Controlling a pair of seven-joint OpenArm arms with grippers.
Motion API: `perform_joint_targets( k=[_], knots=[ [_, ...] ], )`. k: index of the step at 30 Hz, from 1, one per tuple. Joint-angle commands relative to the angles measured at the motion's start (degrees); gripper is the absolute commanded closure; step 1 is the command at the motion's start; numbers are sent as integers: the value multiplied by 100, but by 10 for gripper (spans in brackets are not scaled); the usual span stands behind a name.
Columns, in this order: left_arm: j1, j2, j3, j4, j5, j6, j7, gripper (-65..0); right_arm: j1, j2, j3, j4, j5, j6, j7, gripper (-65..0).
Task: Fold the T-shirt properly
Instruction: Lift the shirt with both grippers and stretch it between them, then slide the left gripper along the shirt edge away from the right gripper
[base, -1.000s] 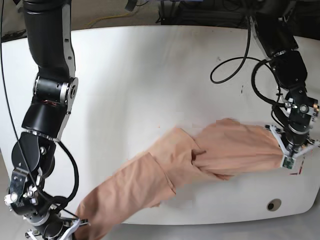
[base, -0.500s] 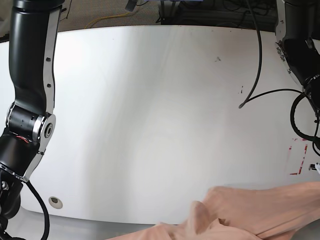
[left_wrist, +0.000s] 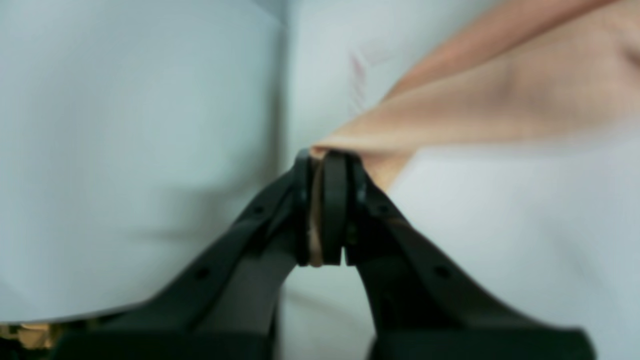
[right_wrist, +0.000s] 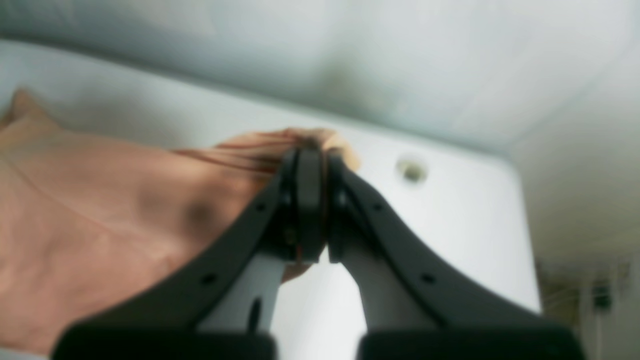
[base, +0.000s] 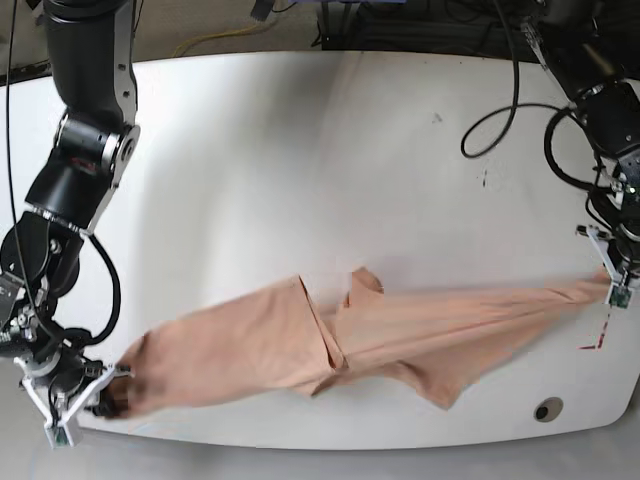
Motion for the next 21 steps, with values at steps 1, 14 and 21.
perform_joint_targets(
  k=[1, 14, 21],
  knots=[
    [309, -4, -146, 87, 97, 83, -371, -1, -330, 61, 305, 115, 213, -35, 156, 0],
    [2252, 172, -866, 87, -298, 74, -609, 0, -2660, -9, 1087, 185, 1400, -61, 156, 0],
    [3025, 181, -1165, 140, -878, 65, -609, -1, -3442, -45, 1131, 941, 1567, -88, 156, 0]
  ],
)
